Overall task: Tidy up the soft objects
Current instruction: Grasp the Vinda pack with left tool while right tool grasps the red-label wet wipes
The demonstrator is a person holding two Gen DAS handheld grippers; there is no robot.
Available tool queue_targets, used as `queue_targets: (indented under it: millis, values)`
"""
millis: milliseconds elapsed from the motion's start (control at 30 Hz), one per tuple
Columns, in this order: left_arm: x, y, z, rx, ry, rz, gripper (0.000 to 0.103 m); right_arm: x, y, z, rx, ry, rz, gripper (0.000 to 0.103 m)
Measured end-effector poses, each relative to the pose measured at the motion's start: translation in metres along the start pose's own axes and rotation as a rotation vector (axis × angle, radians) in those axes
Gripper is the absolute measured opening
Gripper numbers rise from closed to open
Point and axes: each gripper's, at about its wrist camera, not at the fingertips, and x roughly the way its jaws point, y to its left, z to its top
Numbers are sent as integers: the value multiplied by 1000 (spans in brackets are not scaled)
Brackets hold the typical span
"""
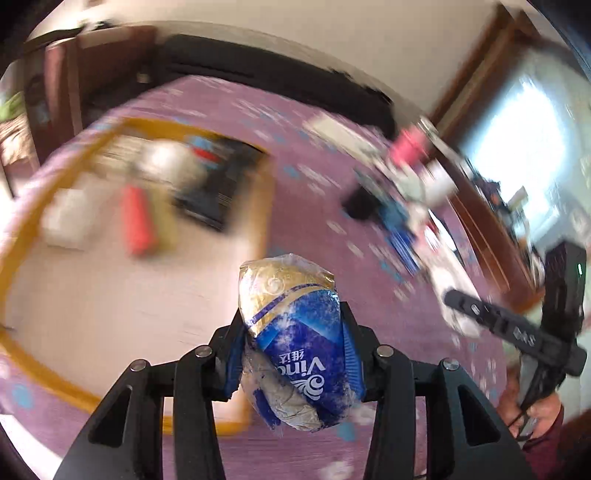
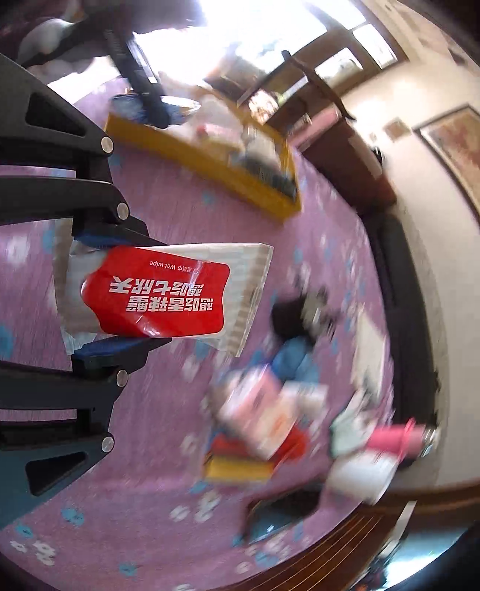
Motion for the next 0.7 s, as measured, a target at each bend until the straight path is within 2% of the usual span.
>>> queue_targets:
  millis: [133,267,400,467,533,600,700]
  values:
    - [-15,56,21,-75,-28,115,44,14,51,19,-65,23,93,42]
    - [3,104,36,-155,22,179,44,44,110,34,-133,78,170,42]
    - [26,136,43,-221,55,234,44,73,161,39,-210,126,192,42]
    - [32,147,44,-249,59,239,46,93,181,41,-234,154,194,42]
    - [27,152,44,-262,44,204,52,110,195,42,-241,177,189,42]
    - [19,152,42,-258,33,173,55,128,203,43,-241,198,176,42]
    - [3,146,37,-229,2,167,59,150,206,41,-226,226,141,43]
